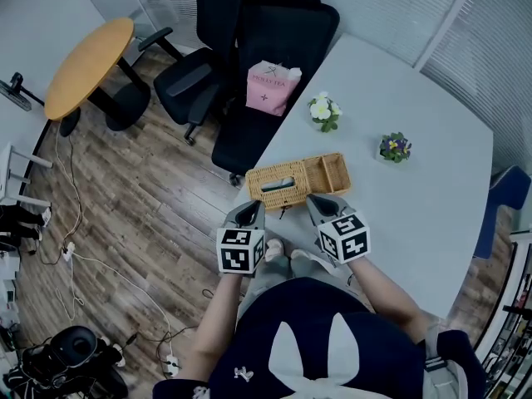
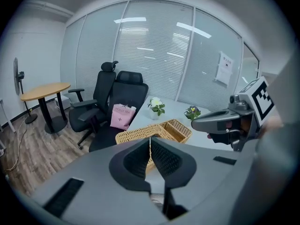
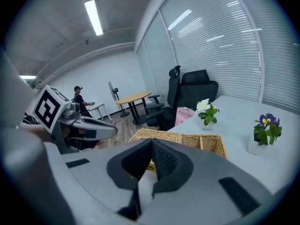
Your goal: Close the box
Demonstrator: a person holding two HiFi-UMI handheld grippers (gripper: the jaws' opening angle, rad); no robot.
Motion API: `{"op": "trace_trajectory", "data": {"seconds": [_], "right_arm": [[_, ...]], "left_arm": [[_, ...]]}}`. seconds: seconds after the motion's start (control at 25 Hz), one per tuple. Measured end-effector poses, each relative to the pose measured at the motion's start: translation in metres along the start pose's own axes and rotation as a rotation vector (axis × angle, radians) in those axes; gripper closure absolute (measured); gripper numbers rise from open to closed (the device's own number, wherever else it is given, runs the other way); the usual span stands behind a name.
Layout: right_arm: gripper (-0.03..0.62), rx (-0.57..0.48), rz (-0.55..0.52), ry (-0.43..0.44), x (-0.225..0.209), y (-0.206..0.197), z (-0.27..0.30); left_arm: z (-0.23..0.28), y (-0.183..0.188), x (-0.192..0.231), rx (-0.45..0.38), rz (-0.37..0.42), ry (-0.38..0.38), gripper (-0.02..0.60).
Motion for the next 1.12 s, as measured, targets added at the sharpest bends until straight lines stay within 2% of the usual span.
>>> {"op": "trace_trajectory", "data": {"seconds": [0.48, 1.12], "right_arm": [[0.592, -0.008, -0.026, 0.04, 0.021, 0.004, -0.012], [0.592, -0.024, -0.038, 0.061, 0.029, 0.007, -0.024]], "left_arm": [[-0.005, 0.008, -0.031, -0.053, 0.005, -0.059, 0.554], [-0.01, 0.01, -0.045, -0.067, 0.005, -0.097, 0.554]]}}
Point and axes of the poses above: the fingertips, and each gripper's own axes: z forward along the fingers, x to its left, y out of its top, the point moved 5 cm from there along -z, backward along the fingers, and after that the axes turned 1 degree about x, right-handed, at the moved point
